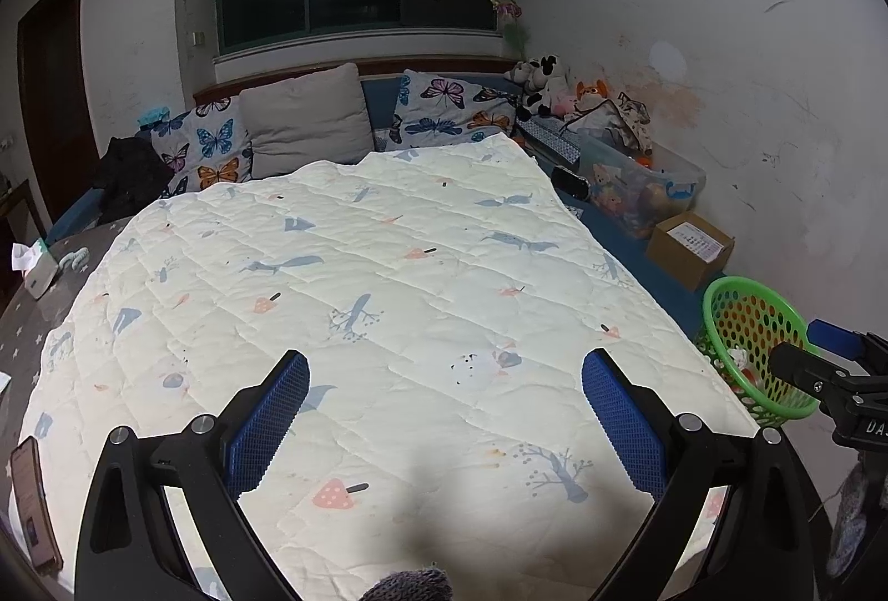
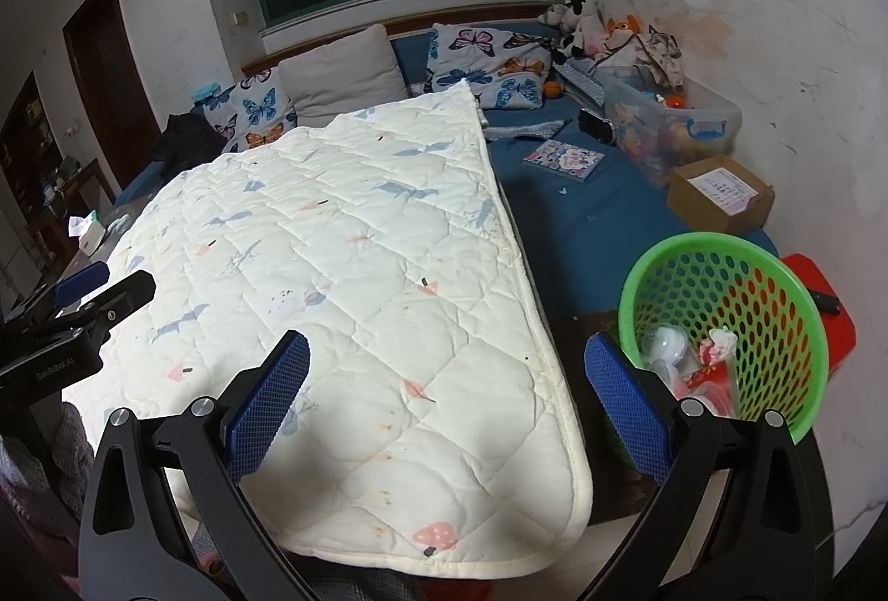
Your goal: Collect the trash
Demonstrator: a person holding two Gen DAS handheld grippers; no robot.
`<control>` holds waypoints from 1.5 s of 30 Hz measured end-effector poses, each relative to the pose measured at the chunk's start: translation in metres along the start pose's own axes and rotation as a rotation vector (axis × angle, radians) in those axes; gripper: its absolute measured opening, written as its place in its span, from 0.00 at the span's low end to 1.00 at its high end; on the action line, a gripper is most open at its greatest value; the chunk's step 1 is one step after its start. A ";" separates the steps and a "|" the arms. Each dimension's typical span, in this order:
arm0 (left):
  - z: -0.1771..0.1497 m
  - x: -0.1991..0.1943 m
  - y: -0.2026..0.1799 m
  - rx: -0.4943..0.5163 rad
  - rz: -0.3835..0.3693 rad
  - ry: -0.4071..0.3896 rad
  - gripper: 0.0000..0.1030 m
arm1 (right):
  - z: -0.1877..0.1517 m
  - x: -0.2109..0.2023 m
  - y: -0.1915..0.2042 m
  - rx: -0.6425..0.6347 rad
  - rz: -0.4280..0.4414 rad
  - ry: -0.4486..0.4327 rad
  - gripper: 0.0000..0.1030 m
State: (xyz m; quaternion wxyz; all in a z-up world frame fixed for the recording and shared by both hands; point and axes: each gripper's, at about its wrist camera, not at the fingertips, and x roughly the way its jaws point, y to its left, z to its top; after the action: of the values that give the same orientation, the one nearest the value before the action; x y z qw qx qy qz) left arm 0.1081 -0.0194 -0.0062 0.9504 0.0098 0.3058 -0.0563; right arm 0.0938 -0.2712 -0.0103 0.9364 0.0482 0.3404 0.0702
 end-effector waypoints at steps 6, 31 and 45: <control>0.000 0.000 0.001 -0.003 0.001 0.000 0.93 | 0.000 0.001 0.001 0.000 0.000 0.002 0.96; -0.001 0.001 0.003 -0.007 0.001 0.001 0.93 | -0.001 0.003 0.004 0.000 0.006 0.005 0.96; -0.004 0.000 0.004 -0.019 0.010 0.000 0.93 | -0.003 0.007 0.008 -0.008 0.018 0.013 0.96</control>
State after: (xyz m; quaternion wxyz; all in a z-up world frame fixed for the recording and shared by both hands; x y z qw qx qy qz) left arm 0.1065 -0.0156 -0.0093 0.9507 0.0022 0.3062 -0.0485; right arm 0.0963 -0.2621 -0.0162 0.9337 0.0469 0.3457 0.0804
